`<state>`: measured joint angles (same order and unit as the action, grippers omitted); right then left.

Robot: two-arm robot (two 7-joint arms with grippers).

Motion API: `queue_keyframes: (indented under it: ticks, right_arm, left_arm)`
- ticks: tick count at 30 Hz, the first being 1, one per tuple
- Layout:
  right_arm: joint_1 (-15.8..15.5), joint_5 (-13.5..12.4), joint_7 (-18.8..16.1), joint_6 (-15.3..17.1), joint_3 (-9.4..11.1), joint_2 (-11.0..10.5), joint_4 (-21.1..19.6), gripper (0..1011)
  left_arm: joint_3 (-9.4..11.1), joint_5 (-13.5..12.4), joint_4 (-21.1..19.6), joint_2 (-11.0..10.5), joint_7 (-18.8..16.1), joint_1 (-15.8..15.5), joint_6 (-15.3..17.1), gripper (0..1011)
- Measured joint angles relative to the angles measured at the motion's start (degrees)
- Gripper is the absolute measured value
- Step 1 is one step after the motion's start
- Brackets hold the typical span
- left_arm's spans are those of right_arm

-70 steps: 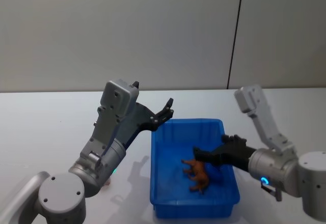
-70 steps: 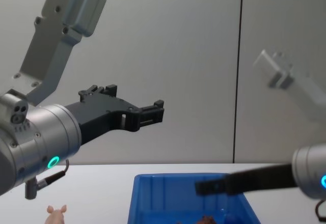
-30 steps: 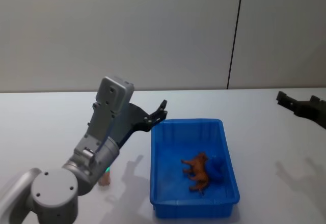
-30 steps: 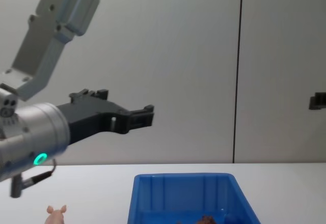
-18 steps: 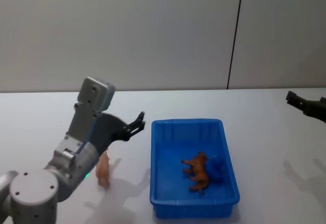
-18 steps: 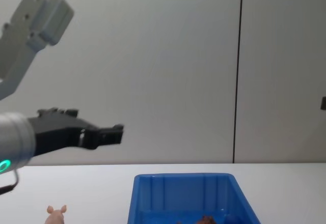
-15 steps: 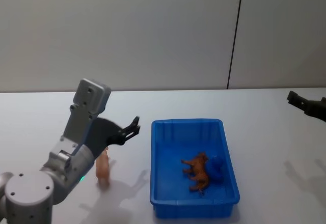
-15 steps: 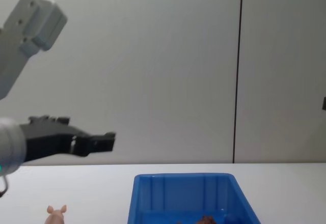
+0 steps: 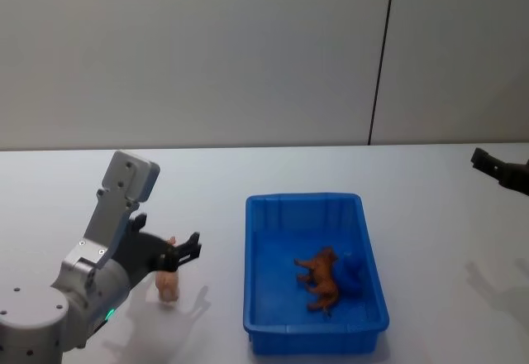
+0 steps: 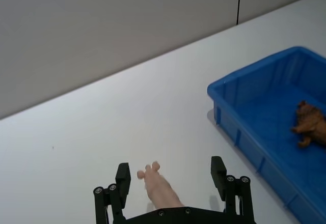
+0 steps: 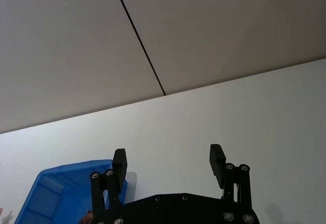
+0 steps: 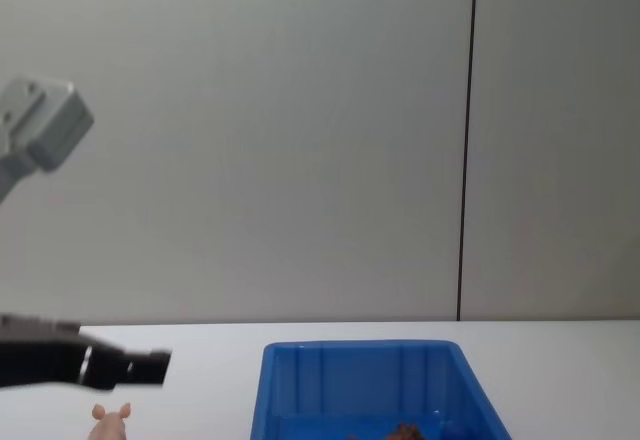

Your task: Pick up the two dolls from the table and place them into the box.

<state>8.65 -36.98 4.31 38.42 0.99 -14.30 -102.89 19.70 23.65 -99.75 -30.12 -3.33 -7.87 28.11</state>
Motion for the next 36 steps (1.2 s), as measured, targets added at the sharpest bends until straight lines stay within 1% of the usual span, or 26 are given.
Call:
queue_keyframes:
  ticks: [5,11,12,18,25,36]
  right_arm:
    - [-0.02,-0.13,0.13,0.04,0.08,-0.02,-0.03,1001]
    - [-0.04,-0.23,0.20,0.07,0.13,-0.05,-0.04,1001]
    - [-0.03,-0.24,0.21,0.07,0.13,-0.05,-0.04,1001]
    - [-0.03,-0.29,0.27,0.10,0.17,-0.08,-0.04,1001]
    - [-0.04,-0.33,0.31,0.12,0.20,-0.08,-0.04,1001]
    - [-0.04,-0.37,0.33,0.12,0.21,-0.08,-0.04,1001]
  left_arm:
    - [-0.40,1.42,2.49,0.54,0.51,-0.84,3.10,1001]
    - [-0.75,2.78,5.60,1.36,1.16,-1.99,5.20,1001]
    - [-0.75,2.78,5.60,1.36,1.16,-1.99,5.20,1001]
    - [-1.01,3.92,8.73,2.54,1.58,-3.33,6.34,1001]
    - [-1.11,4.89,11.03,3.52,1.45,-4.12,7.49,1001]
    - [-1.11,6.04,13.39,4.73,0.28,-4.71,8.74,1001]
